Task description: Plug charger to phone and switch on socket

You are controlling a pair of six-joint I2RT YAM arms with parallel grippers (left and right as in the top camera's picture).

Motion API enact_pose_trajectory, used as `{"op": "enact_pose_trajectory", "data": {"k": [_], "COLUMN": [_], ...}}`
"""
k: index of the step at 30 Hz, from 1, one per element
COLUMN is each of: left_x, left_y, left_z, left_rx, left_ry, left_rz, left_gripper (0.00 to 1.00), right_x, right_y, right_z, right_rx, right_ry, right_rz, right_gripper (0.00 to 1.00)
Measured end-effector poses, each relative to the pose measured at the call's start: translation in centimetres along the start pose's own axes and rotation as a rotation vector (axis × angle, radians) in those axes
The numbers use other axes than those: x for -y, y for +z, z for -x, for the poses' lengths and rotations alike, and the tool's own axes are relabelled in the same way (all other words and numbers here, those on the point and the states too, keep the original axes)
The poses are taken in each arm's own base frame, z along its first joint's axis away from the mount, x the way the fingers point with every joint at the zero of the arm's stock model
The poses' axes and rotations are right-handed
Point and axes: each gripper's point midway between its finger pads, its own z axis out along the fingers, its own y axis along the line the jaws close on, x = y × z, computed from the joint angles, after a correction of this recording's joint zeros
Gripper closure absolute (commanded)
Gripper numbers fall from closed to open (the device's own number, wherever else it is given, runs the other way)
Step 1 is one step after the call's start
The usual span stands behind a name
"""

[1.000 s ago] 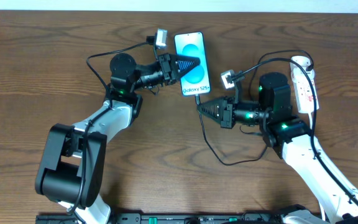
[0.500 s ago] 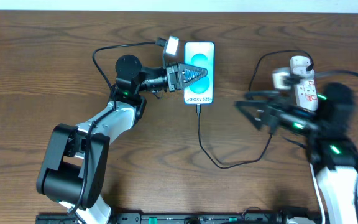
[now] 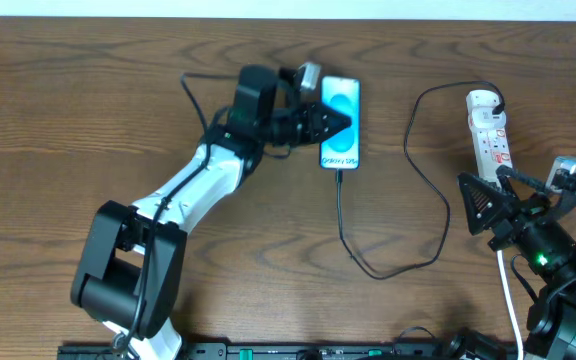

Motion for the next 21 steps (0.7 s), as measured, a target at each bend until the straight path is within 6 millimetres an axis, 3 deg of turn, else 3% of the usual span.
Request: {"op": "enact_pose_trajectory", "data": {"k": [4, 6, 8, 12, 15, 18, 21], "left_x": [1.3, 0.7, -1.2, -7.5, -10.4, -11.8, -11.8], "left_y": [0.9, 2.0, 3.5, 6.4, 7.3, 7.7, 7.7], "left_z": [2.7, 3.4, 3.3, 0.8, -1.2, -2.4, -2.7], "left_rx": [0.017, 0.001, -0.030, -0.120, -0.171, -0.203, -0.212], "left_ry": [0.082, 0.087, 0.064, -0.068, -0.141, -0.187, -0.191], "left_rz": [-0.012, -0.018, -0.016, 0.021, 0.039, 0.048, 0.041], "left_gripper": [0.92, 0.93, 0.93, 0.92, 0.92, 0.92, 0.91], "right_x": [0.6, 0.8, 1.0, 1.1, 1.1, 1.2, 1.3], "right_y": [0.2, 0.3, 0.4, 0.4, 0.4, 0.4, 0.4], "right_z": [-0.3, -0.6, -0.7, -0.9, -0.9, -0.8, -0.8], "right_rx": [-0.016, -0.027, -0.034, -0.038, -0.038, -0.036, -0.036], "right_ry": [0.025, 0.040, 0.051, 0.056, 0.057, 0.056, 0.056], "right_rz": [-0.015, -0.020, -0.026, -0.030, -0.030, -0.036, -0.040], "right_gripper": [0.20, 0.20, 0.20, 0.19, 0.19, 0.19, 0.19]}}
